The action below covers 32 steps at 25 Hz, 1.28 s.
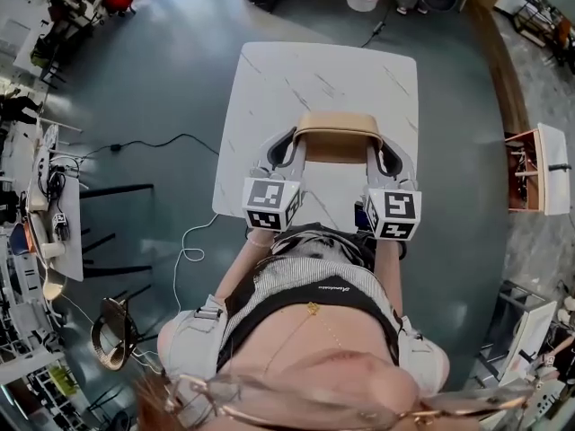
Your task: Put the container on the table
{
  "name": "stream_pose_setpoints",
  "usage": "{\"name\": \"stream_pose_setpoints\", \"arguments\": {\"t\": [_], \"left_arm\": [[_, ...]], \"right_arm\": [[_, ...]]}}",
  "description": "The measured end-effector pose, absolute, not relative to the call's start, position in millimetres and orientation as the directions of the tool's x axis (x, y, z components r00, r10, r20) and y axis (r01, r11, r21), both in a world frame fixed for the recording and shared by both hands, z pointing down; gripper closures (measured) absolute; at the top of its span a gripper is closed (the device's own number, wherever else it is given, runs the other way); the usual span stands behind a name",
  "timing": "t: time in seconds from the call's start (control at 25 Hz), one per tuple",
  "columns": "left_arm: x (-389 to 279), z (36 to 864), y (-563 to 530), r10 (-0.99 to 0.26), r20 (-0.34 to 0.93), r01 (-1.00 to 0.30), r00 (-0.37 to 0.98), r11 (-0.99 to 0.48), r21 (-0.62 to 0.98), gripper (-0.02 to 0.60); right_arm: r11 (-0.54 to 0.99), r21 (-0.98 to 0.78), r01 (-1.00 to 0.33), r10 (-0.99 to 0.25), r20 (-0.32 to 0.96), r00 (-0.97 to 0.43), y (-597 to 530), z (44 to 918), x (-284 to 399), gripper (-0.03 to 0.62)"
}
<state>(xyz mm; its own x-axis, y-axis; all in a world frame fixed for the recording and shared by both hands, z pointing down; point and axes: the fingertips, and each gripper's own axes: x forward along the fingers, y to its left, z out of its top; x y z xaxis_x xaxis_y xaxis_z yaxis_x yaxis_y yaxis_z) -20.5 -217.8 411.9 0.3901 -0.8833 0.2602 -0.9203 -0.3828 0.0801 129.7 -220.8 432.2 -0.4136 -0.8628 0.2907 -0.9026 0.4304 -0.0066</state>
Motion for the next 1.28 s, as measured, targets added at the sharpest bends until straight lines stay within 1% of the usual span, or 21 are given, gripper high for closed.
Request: {"name": "stream_pose_setpoints", "arguments": {"t": [0.32,0.56,1.28], "left_arm": [[-49.3,416.1,-229.7,-0.863,0.272,-0.904,0.426,-0.417,0.092,0.542],[-55.1,420.4,-236.3,-0.847,0.272,-0.889,0.457,-0.443,0.113,0.540],[-68.4,425.2,-243.1,-0.846,0.282,-0.892,0.452,-0.436,0.123,0.540]], "right_arm": [[0.402,-0.005,-0.916,-0.869,0.313,-0.383,-226.8,436.6,100.8,0.530],[0.387,0.012,-0.922,-0.872,0.330,-0.361,-231.3,438.2,94.9,0.530],[0.402,0.022,-0.915,-0.860,0.350,-0.370,-238.6,442.5,81.4,0.526]]}}
